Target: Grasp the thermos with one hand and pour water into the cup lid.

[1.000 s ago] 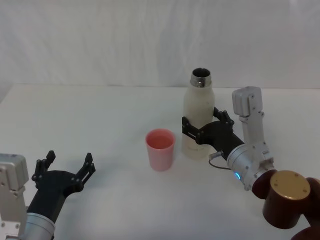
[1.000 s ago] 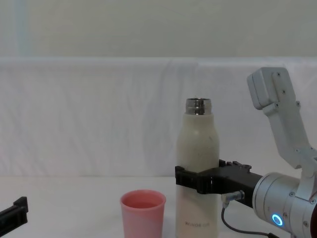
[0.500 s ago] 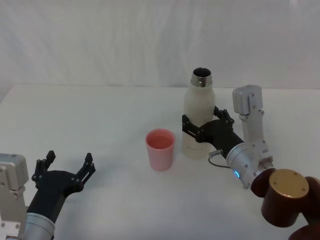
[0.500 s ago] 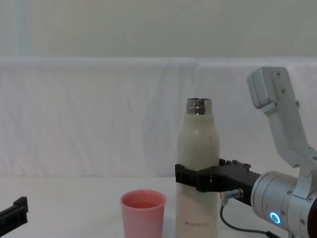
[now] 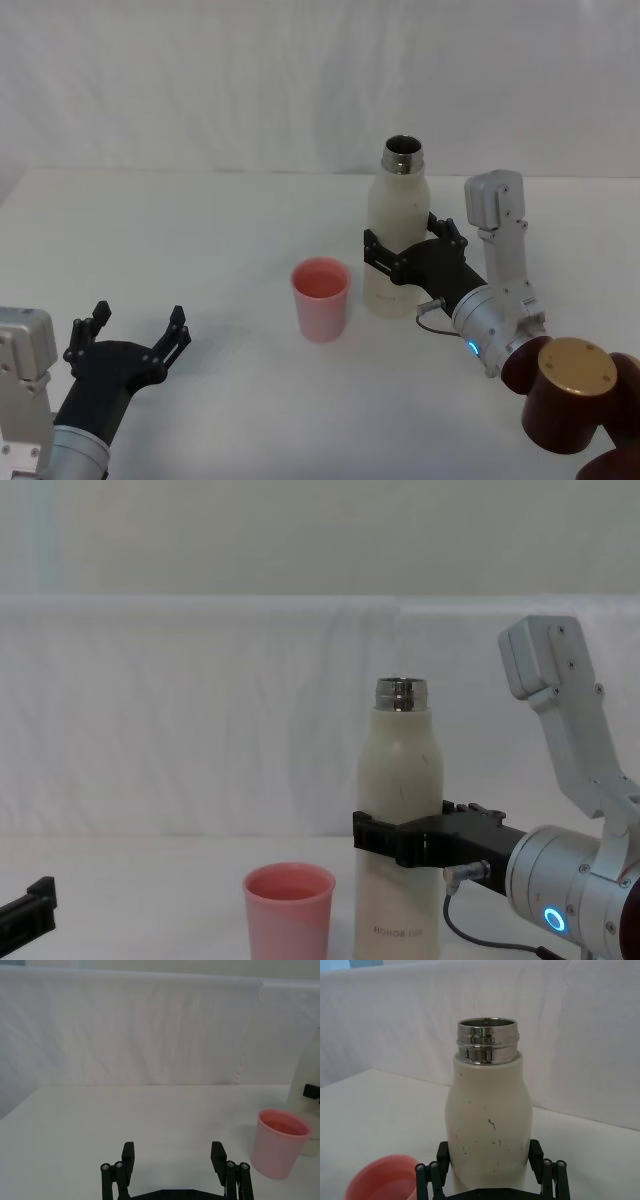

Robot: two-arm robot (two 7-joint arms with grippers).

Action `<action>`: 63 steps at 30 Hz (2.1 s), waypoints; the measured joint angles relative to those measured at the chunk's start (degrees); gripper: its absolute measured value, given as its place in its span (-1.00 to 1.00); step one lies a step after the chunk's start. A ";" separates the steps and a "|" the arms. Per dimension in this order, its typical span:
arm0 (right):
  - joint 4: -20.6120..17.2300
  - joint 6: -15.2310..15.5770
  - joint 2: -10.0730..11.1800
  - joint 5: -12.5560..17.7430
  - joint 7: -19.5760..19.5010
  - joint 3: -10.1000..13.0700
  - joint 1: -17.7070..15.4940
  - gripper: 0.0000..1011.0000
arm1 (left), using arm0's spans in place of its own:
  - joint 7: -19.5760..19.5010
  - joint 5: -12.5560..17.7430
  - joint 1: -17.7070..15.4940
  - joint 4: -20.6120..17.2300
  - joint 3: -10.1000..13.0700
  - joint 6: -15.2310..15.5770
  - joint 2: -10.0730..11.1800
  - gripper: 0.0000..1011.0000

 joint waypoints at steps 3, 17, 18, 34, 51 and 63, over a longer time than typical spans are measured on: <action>-0.02 0.00 0.01 0.00 0.02 0.00 0.00 0.98 | 0.00 0.00 0.00 0.00 0.00 0.00 0.00 0.98; -0.09 0.02 0.06 0.00 0.04 0.00 -0.06 0.89 | 0.00 0.00 0.00 0.00 0.00 0.00 0.00 0.98; -0.10 0.03 0.06 0.00 0.04 -0.01 -0.07 0.89 | 0.00 0.00 0.00 0.00 0.00 0.00 0.00 0.98; -1.20 0.00 0.33 -0.12 -0.41 0.29 -0.74 0.88 | 0.00 0.00 0.00 0.00 0.00 0.00 0.00 0.98; -9.09 2.01 3.93 -4.63 -1.55 0.27 -3.23 0.88 | 0.00 0.00 0.00 0.00 0.00 0.00 0.00 0.98; -14.27 4.44 7.44 -11.58 -1.50 -0.55 -4.67 0.88 | 0.00 0.00 0.00 0.00 0.00 0.00 0.00 0.98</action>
